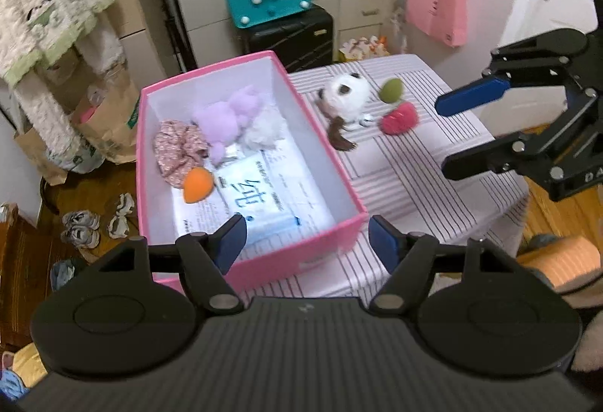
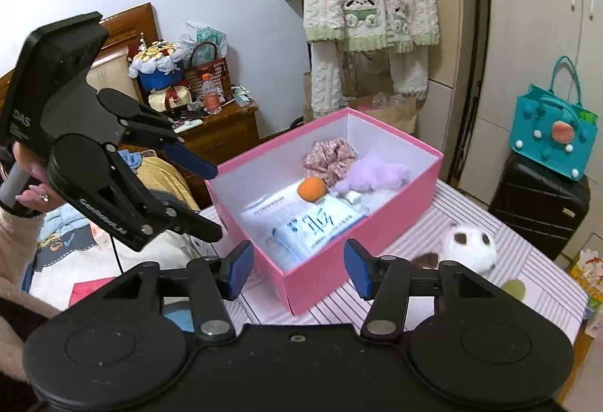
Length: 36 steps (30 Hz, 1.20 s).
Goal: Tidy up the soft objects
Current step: 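Withdraw both grippers from the pink box toward the remaining toys, then grasp the pink fuzzy ball with the left gripper while the right gripper grasps the green ball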
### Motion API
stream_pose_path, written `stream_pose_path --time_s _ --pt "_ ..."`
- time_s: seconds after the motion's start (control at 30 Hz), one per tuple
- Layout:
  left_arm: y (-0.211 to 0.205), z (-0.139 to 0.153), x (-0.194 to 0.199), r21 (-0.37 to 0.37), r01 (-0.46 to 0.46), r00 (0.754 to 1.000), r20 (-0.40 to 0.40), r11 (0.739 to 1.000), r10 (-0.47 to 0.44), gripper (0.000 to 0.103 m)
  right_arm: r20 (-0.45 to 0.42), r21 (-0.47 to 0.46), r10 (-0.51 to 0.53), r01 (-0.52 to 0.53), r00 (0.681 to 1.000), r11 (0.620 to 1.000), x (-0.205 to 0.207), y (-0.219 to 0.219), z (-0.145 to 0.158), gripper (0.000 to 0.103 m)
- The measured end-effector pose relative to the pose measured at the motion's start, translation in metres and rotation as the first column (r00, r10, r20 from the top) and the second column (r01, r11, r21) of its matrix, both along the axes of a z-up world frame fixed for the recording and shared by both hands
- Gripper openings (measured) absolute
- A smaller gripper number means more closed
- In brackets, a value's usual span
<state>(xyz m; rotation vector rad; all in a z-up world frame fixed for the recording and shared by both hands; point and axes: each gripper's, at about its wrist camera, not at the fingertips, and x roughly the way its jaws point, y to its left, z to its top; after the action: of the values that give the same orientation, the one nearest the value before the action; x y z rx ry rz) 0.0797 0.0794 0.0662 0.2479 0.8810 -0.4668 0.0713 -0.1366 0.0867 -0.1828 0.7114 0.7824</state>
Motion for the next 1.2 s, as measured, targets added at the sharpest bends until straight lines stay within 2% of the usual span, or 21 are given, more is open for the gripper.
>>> stream_pose_path --time_s 0.37,0.53,0.8,0.93,1.07,1.2 --pt "-0.042 -0.021 -0.023 0.028 0.103 0.994 -0.044 0.994 -0.101 0.072 -0.041 -0.02 -0.079 0.078 0.996 0.997 -0.023 -0.045 -0.036 0.065" --pt "-0.066 -0.032 -0.024 0.019 0.147 0.987 -0.067 0.989 -0.145 0.072 -0.06 -0.014 -0.113 0.112 0.992 0.994 -0.025 -0.069 -0.049 0.066" --pt "-0.095 -0.045 -0.02 -0.053 0.206 0.978 -0.033 0.977 -0.208 0.072 -0.098 -0.069 -0.177 0.17 0.979 0.983 -0.012 -0.101 -0.072 0.066" --pt "-0.109 -0.051 -0.012 -0.087 0.221 0.975 -0.015 0.972 -0.223 0.072 -0.094 -0.067 -0.197 0.192 0.976 0.979 -0.005 -0.119 -0.086 0.066" --pt "-0.124 -0.059 -0.003 -0.096 0.225 0.974 0.004 0.97 -0.225 0.072 -0.104 -0.05 -0.217 0.213 0.971 0.976 0.006 -0.138 -0.099 0.066" --pt "-0.141 -0.071 0.01 -0.103 0.22 0.975 0.007 0.97 -0.221 0.072 -0.077 -0.047 -0.221 0.218 0.972 0.975 0.016 -0.153 -0.111 0.066"
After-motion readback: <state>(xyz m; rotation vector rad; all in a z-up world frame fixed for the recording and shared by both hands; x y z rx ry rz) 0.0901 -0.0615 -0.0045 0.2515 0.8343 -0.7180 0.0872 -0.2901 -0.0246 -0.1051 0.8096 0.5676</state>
